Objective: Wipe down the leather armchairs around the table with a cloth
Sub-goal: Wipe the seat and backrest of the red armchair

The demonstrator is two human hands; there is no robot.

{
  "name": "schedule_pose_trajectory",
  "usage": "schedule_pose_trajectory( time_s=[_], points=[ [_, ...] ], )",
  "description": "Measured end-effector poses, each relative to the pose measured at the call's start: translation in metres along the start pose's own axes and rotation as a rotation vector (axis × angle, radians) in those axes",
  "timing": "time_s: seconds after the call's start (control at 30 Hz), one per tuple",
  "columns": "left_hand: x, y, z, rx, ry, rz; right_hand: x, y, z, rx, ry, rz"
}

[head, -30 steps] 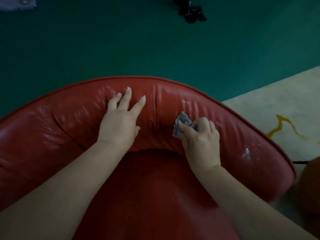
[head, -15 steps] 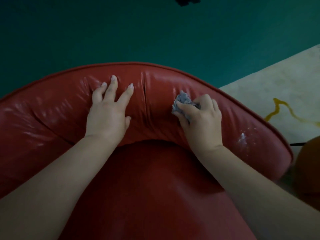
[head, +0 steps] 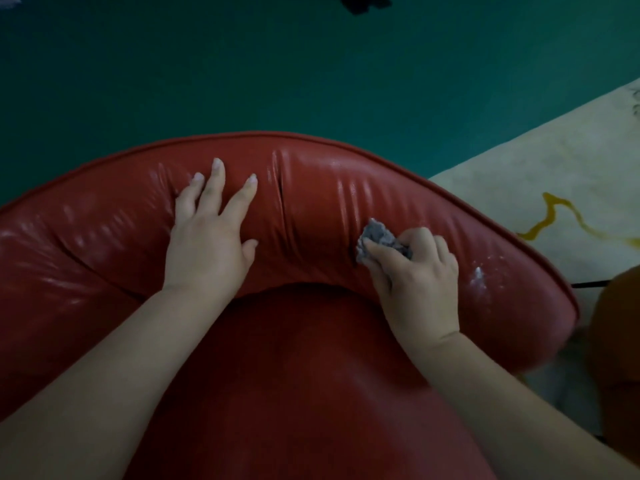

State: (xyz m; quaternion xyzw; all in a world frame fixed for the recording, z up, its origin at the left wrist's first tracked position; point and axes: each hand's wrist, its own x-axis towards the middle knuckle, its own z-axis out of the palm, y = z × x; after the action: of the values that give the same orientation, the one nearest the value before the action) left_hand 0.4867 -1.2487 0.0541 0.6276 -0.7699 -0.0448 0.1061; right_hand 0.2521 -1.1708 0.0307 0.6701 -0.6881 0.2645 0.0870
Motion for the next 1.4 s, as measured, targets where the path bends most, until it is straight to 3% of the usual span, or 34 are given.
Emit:
schedule_pose_trajectory(
  time_s=[0.17, 0.27, 0.4, 0.47, 0.6, 0.9, 1.13, 1.4],
  points=[
    [0.001, 0.020, -0.004, -0.009, 0.017, -0.039, 0.054, 0.011, 0.002, -0.060, 0.086, 0.038],
    [-0.006, 0.048, 0.000, -0.030, 0.027, 0.099, 0.026, 0.024, -0.002, -0.079, 0.061, 0.065],
    [-0.004, 0.083, 0.010, -0.032, -0.084, 0.231, -0.029, 0.037, -0.013, -0.088, -0.023, 0.050],
    [0.001, 0.092, 0.016, -0.008, -0.117, 0.260, -0.019, 0.038, -0.016, -0.072, 0.011, 0.032],
    [0.002, 0.097, 0.023, 0.017, -0.108, 0.227, 0.031, 0.042, -0.016, -0.107, 0.156, 0.044],
    [0.006, 0.094, 0.022, 0.009, -0.106, 0.238, -0.048, 0.066, -0.032, -0.175, -0.039, 0.035],
    [0.005, 0.094, 0.027, 0.009, -0.081, 0.237, 0.017, 0.060, -0.026, -0.115, 0.151, 0.125],
    [0.005, 0.094, 0.030, 0.014, -0.080, 0.226, -0.066, 0.069, -0.030, -0.102, 0.082, 0.158]
  ],
)
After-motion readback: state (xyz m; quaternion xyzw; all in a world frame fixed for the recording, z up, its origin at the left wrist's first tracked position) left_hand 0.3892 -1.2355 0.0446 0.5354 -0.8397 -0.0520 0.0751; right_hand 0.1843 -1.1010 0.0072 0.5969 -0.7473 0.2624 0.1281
